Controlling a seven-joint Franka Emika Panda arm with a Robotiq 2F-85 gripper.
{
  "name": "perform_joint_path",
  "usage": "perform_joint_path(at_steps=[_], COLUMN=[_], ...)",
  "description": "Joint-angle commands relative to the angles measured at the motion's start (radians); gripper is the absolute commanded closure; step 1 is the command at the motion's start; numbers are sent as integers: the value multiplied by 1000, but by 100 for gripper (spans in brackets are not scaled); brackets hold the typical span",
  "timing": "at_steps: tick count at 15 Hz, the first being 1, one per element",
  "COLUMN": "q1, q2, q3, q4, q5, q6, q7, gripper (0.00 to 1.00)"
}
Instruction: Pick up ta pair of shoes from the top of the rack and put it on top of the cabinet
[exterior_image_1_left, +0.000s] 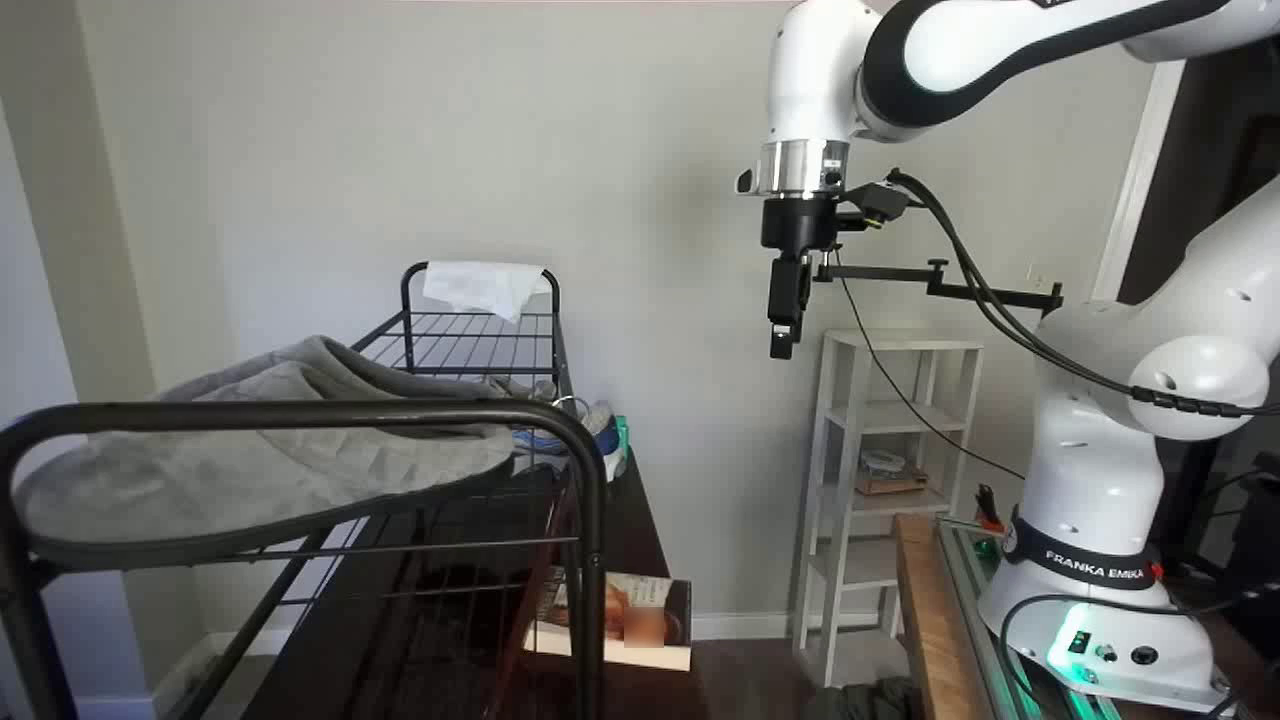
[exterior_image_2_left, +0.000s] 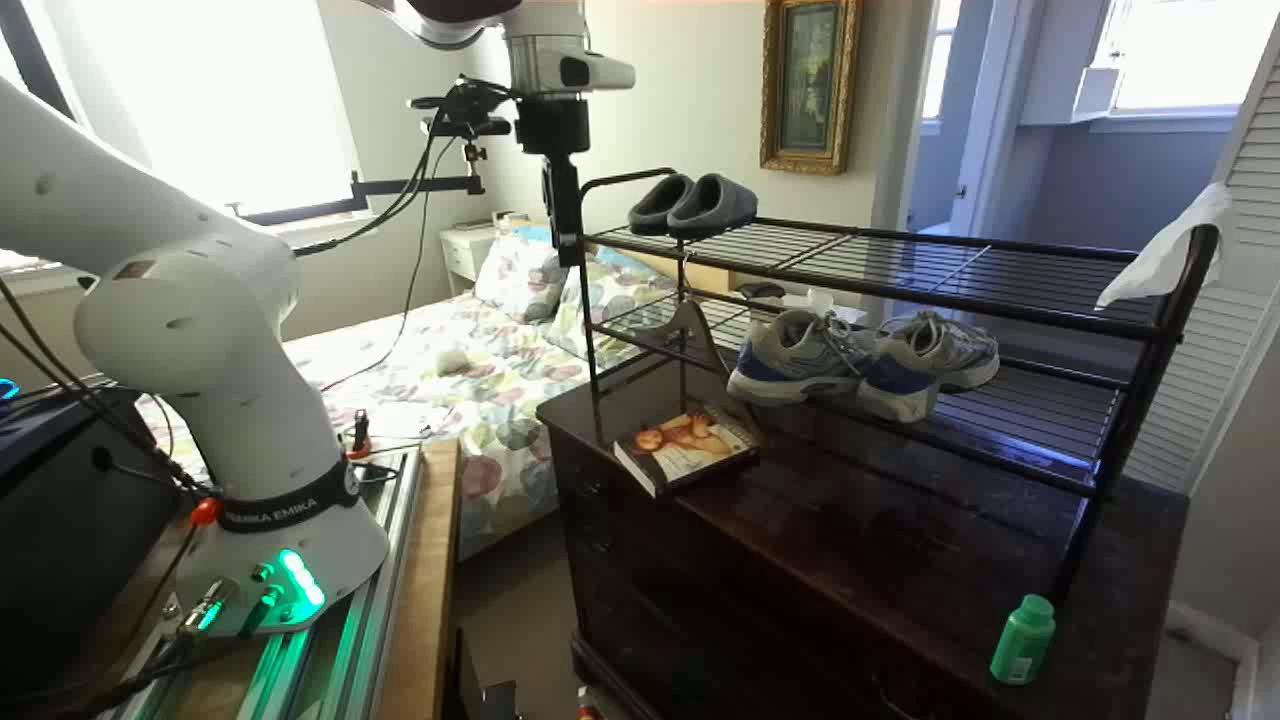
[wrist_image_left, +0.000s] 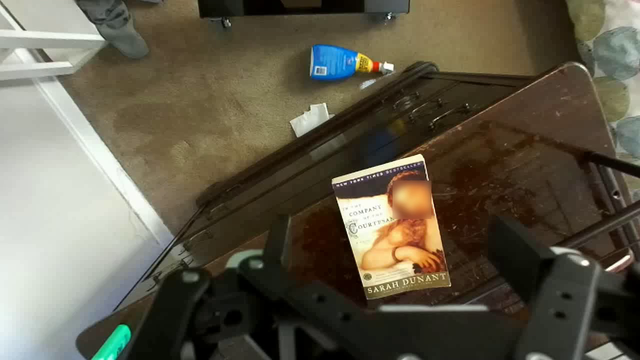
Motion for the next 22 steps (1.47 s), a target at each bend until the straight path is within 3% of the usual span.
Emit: perform_joint_path(at_steps=[1, 11, 16, 20, 22], q1=[0, 15, 111, 129, 134], q2=[0, 16, 229, 432, 505], q3=[-1, 2, 136, 241, 247], q4=[2, 3, 115, 283, 391], q5=[-1, 7, -30, -181, -269], q6=[-2, 24, 208, 302, 295], q7=[0, -20, -69, -69, -119], gripper=[0, 0, 0, 0, 0])
